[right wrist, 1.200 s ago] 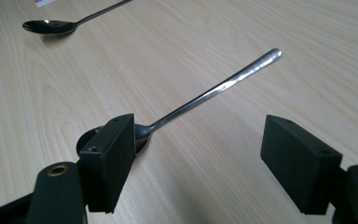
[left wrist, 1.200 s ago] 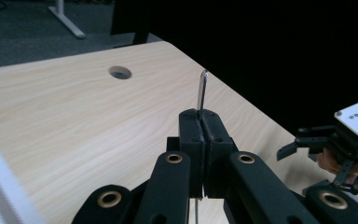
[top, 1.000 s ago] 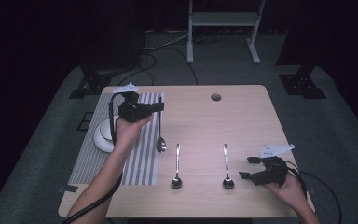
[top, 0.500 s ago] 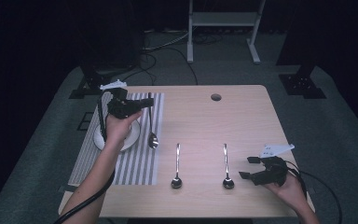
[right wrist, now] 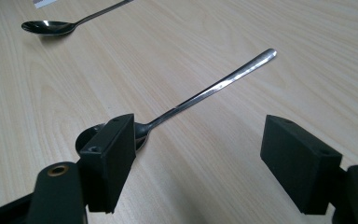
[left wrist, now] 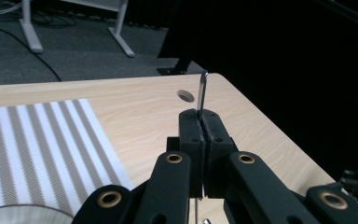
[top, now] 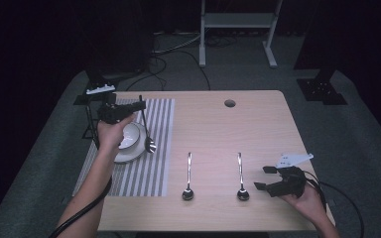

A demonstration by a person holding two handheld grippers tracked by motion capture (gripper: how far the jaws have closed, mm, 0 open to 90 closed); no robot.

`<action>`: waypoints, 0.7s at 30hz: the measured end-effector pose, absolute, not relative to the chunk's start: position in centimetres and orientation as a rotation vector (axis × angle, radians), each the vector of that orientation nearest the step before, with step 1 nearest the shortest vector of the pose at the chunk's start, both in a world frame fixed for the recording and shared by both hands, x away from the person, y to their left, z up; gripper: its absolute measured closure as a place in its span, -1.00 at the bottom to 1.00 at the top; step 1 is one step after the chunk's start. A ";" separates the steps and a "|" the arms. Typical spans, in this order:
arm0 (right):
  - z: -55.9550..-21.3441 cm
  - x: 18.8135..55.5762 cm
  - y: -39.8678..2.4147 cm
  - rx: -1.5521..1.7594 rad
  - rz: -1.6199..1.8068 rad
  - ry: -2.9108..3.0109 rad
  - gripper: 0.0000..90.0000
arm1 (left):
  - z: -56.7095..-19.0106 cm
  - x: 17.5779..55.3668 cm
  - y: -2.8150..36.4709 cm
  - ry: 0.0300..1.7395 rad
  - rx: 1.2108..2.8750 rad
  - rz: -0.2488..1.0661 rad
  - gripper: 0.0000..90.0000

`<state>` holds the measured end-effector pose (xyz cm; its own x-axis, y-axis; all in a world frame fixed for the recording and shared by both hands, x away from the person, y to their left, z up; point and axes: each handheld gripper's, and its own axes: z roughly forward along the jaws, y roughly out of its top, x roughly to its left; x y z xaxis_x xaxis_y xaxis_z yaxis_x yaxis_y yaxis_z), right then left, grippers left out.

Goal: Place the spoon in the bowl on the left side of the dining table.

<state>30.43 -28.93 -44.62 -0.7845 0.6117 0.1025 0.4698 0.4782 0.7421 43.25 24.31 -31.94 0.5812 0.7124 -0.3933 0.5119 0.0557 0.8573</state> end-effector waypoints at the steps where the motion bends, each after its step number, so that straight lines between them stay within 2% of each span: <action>1: -44.6 30.4 -28.9 0.942 1.196 2.546 -0.44 | -31.9 43.3 24.6 1.062 1.597 0.215 0.98; 21: -44.4 30.5 -29.0 0.940 1.211 2.547 -0.44 | -31.1 43.6 28.1 1.137 1.530 0.297 0.98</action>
